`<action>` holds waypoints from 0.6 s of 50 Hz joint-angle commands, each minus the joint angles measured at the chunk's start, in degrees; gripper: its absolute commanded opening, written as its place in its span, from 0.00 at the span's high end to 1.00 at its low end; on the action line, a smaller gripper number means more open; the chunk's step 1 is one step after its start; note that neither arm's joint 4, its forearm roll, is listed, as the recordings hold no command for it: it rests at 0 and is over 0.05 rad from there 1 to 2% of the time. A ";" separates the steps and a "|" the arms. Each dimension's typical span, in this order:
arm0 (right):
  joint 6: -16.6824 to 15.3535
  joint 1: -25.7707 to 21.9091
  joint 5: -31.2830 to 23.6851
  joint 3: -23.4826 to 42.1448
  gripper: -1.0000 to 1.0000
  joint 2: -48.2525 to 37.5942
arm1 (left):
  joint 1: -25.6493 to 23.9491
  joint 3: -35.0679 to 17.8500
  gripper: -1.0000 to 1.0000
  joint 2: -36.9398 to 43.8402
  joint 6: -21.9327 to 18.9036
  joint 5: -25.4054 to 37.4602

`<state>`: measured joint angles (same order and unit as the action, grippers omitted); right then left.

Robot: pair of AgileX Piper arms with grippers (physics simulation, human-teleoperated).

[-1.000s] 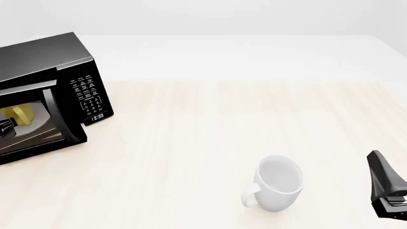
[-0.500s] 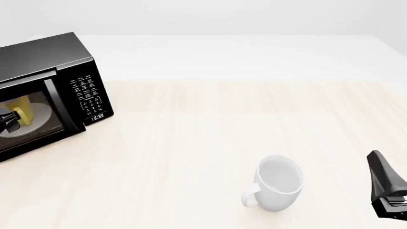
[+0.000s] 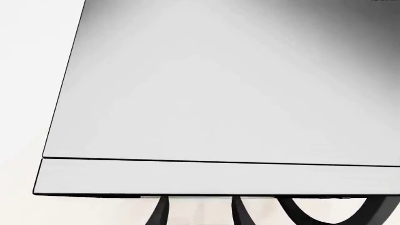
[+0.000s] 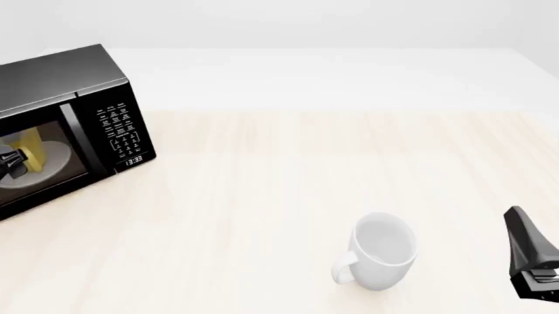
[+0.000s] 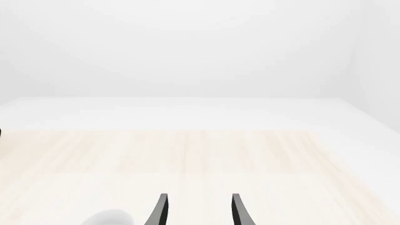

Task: Put the yellow and white mug in the microwave and close it.

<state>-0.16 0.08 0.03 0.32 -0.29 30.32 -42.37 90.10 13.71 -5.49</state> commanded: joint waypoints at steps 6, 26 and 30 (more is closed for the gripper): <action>0.00 0.00 0.00 0.00 0.00 0.00 | -0.25 -1.90 0.00 3.57 -0.20 -0.55; 0.00 0.01 0.00 0.00 0.00 0.00 | 0.09 5.08 0.00 -5.23 -2.56 -0.02; 0.00 0.00 0.00 0.00 0.00 0.01 | 1.02 5.85 0.00 -6.23 -3.72 -0.18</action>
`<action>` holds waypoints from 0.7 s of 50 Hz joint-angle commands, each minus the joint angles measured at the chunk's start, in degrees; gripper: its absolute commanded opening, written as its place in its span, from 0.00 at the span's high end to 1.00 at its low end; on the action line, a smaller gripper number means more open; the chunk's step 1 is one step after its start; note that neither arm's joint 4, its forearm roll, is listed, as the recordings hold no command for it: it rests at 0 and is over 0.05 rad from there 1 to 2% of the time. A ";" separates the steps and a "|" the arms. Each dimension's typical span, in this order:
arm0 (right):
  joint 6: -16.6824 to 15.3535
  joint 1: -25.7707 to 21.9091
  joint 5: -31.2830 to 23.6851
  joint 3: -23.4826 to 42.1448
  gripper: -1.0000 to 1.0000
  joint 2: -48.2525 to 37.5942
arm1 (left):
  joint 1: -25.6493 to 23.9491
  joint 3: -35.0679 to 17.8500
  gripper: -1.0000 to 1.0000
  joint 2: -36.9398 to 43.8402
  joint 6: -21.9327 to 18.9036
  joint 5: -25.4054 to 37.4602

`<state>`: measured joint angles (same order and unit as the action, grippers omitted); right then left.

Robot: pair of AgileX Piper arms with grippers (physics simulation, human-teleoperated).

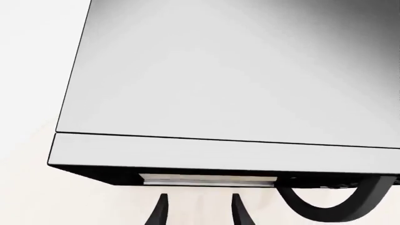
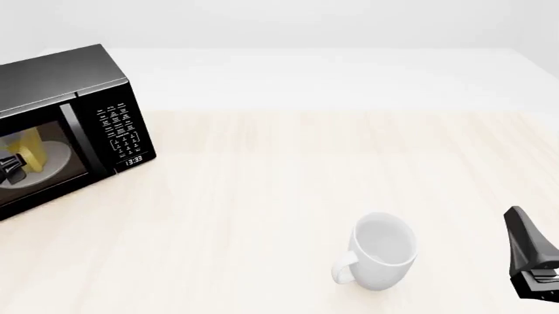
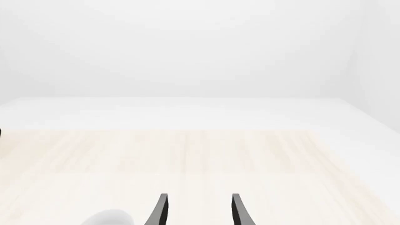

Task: Put the yellow and white mug in the microwave and close it.

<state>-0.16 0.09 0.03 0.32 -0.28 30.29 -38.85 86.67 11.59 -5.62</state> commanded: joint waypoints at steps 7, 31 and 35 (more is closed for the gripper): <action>-0.01 -0.01 0.00 0.00 0.00 0.00 | 1.84 2.57 0.00 -5.52 -2.84 0.95; 0.00 -0.02 0.00 0.00 0.00 -0.01 | 1.45 3.93 0.00 -16.02 -2.80 6.60; -0.01 0.00 -0.01 0.00 0.00 -0.01 | 1.36 4.35 0.00 -17.38 -2.73 7.32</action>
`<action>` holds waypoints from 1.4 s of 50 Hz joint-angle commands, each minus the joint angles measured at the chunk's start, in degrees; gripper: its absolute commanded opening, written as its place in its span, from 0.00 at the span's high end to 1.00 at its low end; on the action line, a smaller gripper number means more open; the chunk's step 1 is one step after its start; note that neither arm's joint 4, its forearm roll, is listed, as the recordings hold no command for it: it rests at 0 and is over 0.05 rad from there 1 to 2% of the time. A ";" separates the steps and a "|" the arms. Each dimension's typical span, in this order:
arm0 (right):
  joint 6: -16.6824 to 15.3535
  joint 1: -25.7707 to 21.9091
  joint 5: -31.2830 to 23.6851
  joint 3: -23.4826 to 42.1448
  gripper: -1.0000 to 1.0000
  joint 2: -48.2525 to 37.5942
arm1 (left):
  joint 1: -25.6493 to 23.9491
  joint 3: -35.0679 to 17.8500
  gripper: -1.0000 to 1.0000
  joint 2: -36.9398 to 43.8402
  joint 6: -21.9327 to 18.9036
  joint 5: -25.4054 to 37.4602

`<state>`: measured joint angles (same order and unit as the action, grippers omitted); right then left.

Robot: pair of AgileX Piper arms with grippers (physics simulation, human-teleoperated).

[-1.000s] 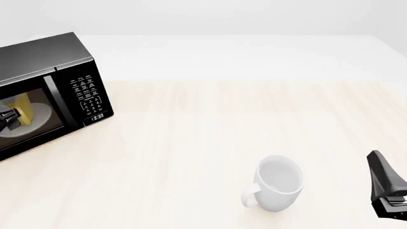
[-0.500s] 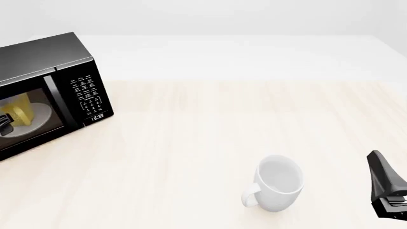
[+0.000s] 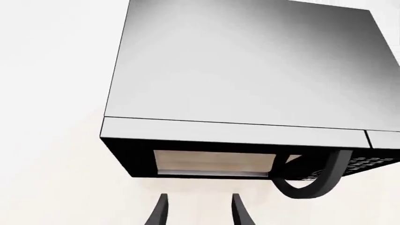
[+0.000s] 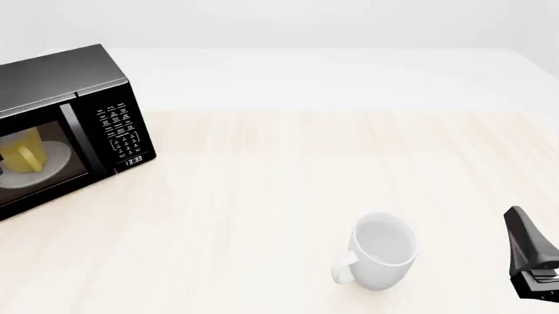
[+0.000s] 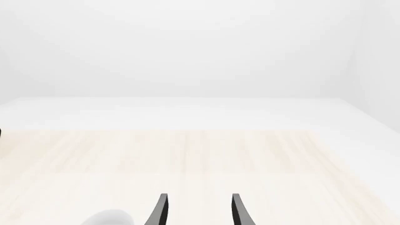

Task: Put the yellow and white mug in the microwave and close it.

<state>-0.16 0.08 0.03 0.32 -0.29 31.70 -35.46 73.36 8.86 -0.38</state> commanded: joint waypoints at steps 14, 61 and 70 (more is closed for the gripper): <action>0.01 0.01 0.00 0.00 0.00 0.00 | -0.23 1.67 0.00 -9.66 0.27 5.56; -0.02 0.02 -0.01 0.01 0.00 0.00 | -0.86 0.36 0.00 -29.14 2.44 21.47; -0.04 0.02 0.01 0.01 0.00 0.00 | -0.85 -1.24 0.00 -32.49 2.92 24.80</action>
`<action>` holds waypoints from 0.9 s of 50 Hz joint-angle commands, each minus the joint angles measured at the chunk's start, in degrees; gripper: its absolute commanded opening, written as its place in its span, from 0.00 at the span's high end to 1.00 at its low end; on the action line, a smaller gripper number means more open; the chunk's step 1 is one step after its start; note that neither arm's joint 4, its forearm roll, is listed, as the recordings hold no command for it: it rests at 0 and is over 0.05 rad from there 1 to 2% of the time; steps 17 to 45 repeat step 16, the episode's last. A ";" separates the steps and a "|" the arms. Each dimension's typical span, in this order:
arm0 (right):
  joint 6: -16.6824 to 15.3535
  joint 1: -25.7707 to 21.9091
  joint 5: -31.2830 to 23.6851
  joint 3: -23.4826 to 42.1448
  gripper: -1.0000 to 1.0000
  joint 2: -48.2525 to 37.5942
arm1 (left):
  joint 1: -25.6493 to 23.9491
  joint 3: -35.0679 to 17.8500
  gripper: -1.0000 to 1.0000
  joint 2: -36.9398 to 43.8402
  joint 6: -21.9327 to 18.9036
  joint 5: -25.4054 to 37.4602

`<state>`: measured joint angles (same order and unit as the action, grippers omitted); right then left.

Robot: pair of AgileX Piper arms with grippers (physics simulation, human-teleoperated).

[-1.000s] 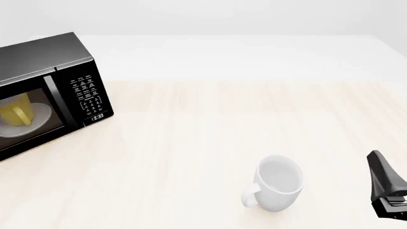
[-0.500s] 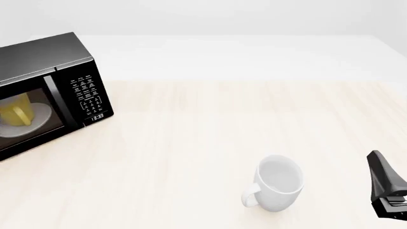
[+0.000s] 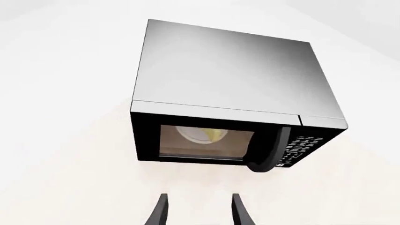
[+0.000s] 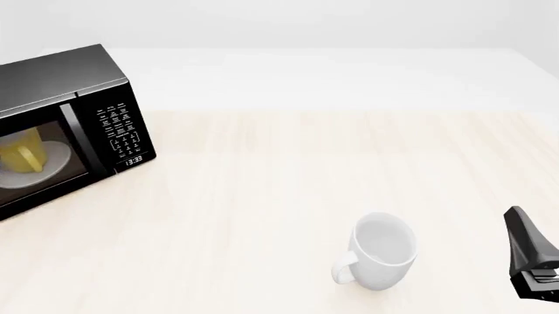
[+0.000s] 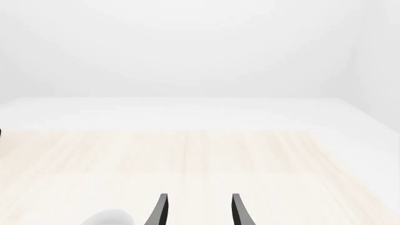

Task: Put the yellow and white mug in the microwave and close it.

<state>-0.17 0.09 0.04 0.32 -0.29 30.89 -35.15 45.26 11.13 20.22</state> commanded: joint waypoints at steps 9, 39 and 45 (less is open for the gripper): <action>-0.01 0.01 -0.03 0.01 0.00 0.02 | -0.68 -3.60 0.00 -7.27 1.29 7.68; 0.01 0.01 -0.02 0.00 0.00 0.02 | -1.39 -4.96 0.00 -8.49 1.51 9.31; 0.01 0.01 -0.02 0.00 0.00 0.02 | -1.39 -4.96 0.00 -8.49 1.51 9.31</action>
